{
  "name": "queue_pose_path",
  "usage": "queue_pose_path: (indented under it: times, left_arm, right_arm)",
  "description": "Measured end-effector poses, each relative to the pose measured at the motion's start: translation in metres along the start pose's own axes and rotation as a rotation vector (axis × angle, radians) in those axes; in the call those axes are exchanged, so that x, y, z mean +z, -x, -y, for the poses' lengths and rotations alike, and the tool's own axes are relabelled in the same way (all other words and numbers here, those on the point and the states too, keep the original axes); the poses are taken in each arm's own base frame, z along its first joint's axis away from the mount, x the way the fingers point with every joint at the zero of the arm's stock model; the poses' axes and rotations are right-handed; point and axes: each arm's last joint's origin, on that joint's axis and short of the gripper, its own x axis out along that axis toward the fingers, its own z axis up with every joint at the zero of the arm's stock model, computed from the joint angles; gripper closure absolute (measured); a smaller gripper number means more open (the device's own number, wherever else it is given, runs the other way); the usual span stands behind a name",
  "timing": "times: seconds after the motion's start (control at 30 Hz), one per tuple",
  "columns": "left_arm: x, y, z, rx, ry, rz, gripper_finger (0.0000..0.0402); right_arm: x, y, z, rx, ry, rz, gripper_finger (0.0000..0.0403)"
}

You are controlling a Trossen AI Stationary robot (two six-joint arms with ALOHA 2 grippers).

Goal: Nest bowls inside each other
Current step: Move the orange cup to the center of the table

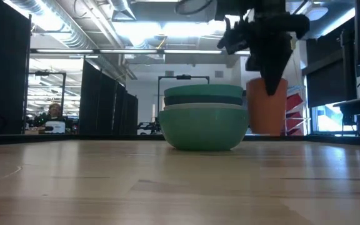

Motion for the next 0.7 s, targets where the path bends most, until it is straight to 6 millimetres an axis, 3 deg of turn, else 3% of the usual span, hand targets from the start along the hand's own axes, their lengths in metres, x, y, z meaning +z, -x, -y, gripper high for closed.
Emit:
queue_pose_path:
  times: [0.17,0.7]
  left_arm:
    - [0.0,0.0,0.0,0.0,-0.005,0.0,0.029]
    - [0.0,0.0,0.0,0.0,-0.006,0.0,0.029]
  right_arm:
    - [-0.007,-0.017,0.001,0.02,-0.032,-0.037,0.0403]
    - [-0.001,-0.015,0.0,0.047,-0.044,0.018,0.0402]
